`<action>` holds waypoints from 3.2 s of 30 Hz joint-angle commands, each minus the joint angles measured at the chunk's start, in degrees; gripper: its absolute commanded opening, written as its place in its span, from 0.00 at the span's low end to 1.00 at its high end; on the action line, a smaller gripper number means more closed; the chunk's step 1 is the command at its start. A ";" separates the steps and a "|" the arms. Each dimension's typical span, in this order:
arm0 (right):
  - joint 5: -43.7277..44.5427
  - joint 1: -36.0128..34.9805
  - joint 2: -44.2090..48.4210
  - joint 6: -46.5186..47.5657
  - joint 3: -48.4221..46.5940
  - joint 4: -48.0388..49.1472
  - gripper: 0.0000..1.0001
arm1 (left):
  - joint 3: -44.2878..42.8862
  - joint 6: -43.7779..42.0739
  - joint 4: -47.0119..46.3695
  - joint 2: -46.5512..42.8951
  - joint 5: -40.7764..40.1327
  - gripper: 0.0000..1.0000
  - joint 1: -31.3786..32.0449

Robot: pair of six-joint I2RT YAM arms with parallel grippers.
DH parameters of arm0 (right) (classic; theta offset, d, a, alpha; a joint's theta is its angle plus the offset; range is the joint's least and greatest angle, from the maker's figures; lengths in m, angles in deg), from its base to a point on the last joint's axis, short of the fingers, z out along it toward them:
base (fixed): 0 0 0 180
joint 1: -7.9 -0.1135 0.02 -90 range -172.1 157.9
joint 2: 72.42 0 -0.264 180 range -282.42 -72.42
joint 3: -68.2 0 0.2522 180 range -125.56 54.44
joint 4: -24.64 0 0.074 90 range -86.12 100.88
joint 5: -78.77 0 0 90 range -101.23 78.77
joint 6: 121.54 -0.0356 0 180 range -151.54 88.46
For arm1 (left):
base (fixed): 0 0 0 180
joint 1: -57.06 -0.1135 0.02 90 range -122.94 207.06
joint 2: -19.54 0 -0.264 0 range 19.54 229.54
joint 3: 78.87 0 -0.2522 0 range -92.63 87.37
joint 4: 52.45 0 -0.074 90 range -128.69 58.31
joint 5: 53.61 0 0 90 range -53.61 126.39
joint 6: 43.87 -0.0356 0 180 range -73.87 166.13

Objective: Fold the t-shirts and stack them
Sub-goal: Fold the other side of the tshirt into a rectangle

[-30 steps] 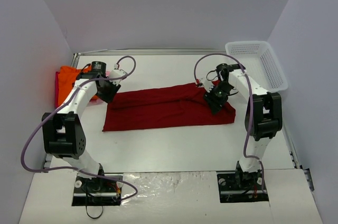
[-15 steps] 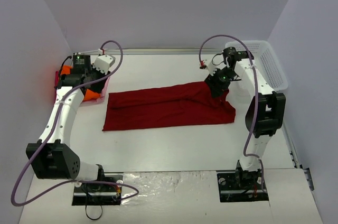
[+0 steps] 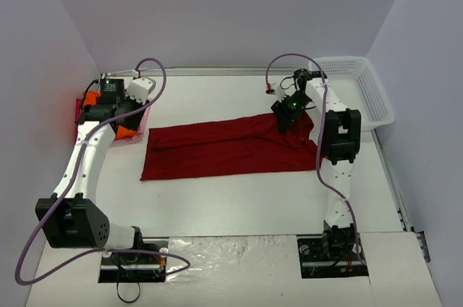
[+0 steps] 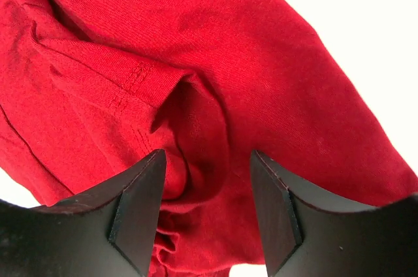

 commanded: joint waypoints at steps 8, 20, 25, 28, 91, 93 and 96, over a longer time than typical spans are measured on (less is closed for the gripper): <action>-3.62 -0.18 -0.34 1.51 -0.13 -3.64 0.43 | 0.77 1.35 -0.86 -3.29 -0.68 0.26 -2.99; -3.70 -0.18 5.29 2.13 6.55 -4.08 0.00 | 2.96 1.44 -2.00 -5.48 0.81 0.26 -3.35; -3.97 -0.44 9.67 1.86 8.05 -4.17 0.00 | 3.49 1.79 -2.53 -6.71 1.78 0.26 -3.44; -4.06 -0.88 12.13 1.77 9.10 -4.17 0.00 | 4.11 1.79 -2.97 -7.85 1.78 0.26 -3.52; -0.19 -3.52 17.25 -3.50 24.48 1.10 0.33 | -8.99 -3.22 1.43 30.37 19.89 0.37 -3.88; -0.27 -3.43 16.89 -3.50 24.57 1.10 0.33 | -8.64 -3.14 1.08 30.20 19.45 0.37 -3.96; -0.63 -3.52 16.45 -3.41 24.75 1.10 0.33 | -8.11 -3.13 0.11 29.67 18.22 0.37 -3.96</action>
